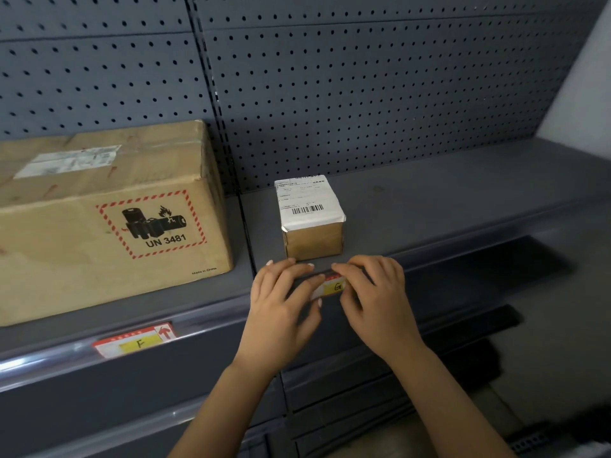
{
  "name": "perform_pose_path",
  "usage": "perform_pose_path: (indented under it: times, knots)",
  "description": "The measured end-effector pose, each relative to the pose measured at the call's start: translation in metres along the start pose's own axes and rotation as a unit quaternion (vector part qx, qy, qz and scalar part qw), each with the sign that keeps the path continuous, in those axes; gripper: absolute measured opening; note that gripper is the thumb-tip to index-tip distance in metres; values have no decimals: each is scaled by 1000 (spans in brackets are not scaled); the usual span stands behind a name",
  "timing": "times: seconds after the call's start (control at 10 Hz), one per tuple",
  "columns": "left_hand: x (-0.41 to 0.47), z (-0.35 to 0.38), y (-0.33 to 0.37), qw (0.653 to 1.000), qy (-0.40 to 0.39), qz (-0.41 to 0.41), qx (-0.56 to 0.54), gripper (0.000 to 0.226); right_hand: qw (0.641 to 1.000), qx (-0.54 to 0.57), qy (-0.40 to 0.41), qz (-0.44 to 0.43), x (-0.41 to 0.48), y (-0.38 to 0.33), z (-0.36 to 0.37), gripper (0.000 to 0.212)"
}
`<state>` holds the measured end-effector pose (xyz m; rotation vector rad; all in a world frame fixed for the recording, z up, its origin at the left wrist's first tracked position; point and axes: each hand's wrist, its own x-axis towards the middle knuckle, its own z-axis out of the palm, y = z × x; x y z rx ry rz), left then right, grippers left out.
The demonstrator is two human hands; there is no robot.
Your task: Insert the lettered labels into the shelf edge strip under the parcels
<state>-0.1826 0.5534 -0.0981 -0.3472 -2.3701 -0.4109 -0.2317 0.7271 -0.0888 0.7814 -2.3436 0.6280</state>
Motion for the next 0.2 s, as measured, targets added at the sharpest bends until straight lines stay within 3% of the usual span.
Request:
perform_pose_path:
  times: [0.2]
  knots:
    - [-23, -54, -12, 993, 64, -95, 34, 31, 996, 65, 15, -66, 17, -50, 4, 32]
